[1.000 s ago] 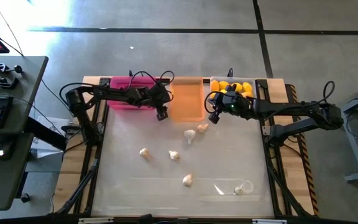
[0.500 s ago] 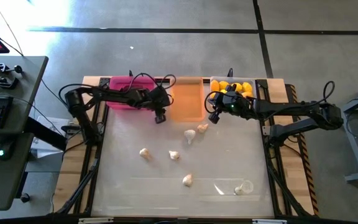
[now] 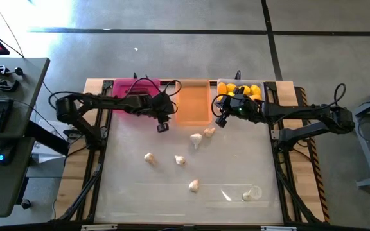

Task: Sort produce into baskets
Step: Put the white garlic into the orange bin

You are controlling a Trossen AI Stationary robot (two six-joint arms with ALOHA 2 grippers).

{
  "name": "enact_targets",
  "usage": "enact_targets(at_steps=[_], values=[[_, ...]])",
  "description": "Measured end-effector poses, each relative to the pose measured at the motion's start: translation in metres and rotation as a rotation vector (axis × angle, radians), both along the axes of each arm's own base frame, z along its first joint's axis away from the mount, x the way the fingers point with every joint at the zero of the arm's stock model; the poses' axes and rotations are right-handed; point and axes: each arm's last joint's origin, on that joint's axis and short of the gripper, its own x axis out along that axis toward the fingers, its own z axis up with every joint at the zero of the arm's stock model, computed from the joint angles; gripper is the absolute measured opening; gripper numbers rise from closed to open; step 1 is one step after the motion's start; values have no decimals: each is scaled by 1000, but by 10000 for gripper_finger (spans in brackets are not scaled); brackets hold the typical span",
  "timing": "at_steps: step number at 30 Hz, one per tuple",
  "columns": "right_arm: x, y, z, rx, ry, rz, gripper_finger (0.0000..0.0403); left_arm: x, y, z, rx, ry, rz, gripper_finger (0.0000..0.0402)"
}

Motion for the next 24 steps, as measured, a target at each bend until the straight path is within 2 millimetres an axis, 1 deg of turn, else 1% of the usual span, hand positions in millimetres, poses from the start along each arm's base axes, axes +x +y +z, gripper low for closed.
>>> enact_targets(at_steps=[5,8,11,15,17,22,24], values=[[0,0,0,0,0,0,0,-4,-9,25,5,-105,21,79],[0,0,0,-1,-5,0,0,-2,-9,40,16,-221,45,79],[1,0,2,-5,-19,0,0,4,-8,48,-2,-330,19,78],[1,0,2,-7,-23,1,0,14,-5,46,-10,-405,-11,78],[1,0,2,-7,-25,1,0,20,-2,44,-10,-403,-6,78],[1,0,2,-7,-26,1,0,41,13,47,14,-412,-6,78],[1,0,2,-7,-25,1,0,49,18,45,13,-377,-13,78]])
